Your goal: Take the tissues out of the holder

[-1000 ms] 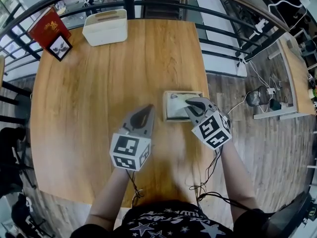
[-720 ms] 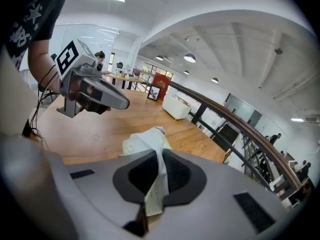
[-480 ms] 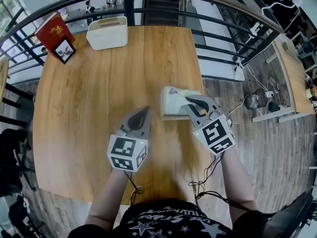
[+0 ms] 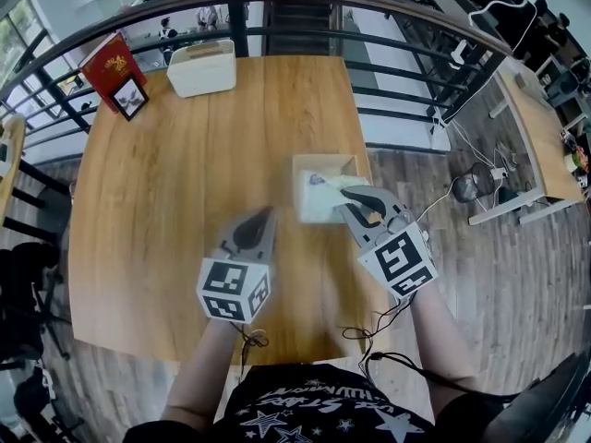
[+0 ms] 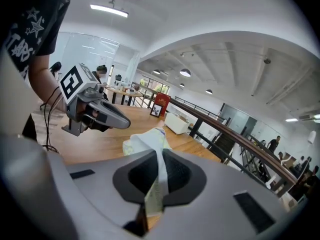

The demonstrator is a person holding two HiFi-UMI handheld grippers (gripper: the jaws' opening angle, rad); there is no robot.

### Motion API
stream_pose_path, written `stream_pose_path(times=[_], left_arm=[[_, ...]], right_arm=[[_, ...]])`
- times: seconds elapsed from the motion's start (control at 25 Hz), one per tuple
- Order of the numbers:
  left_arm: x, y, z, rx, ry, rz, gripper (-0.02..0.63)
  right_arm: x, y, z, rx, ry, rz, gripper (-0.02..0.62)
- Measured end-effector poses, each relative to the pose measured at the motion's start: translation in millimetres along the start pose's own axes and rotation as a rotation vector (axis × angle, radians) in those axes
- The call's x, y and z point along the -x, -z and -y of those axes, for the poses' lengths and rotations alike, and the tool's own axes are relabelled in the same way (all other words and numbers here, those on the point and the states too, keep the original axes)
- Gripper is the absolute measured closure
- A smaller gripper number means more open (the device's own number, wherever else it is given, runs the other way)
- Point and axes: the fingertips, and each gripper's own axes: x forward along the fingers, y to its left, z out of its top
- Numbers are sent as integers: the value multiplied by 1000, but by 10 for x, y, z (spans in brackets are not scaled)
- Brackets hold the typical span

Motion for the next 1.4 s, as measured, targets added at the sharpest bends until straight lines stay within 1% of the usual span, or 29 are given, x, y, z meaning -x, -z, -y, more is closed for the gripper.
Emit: stream_pose_path(times=[0.32, 0.72, 1.04, 1.4], left_arm=[[566, 192, 433, -11, -12, -6, 592], [1321, 395, 1122, -30, 2, 13, 592], [2102, 680, 1770, -55, 12, 23, 592], [2932, 918, 2327, -75, -4, 46, 592]], right_arm=[[570, 122, -562, -38, -12, 8, 568], [1463, 171, -1182, -44, 17, 26, 568], [2192, 236, -1891, -56, 24, 53, 568], [2906, 304, -2548, -67, 40, 82, 568]])
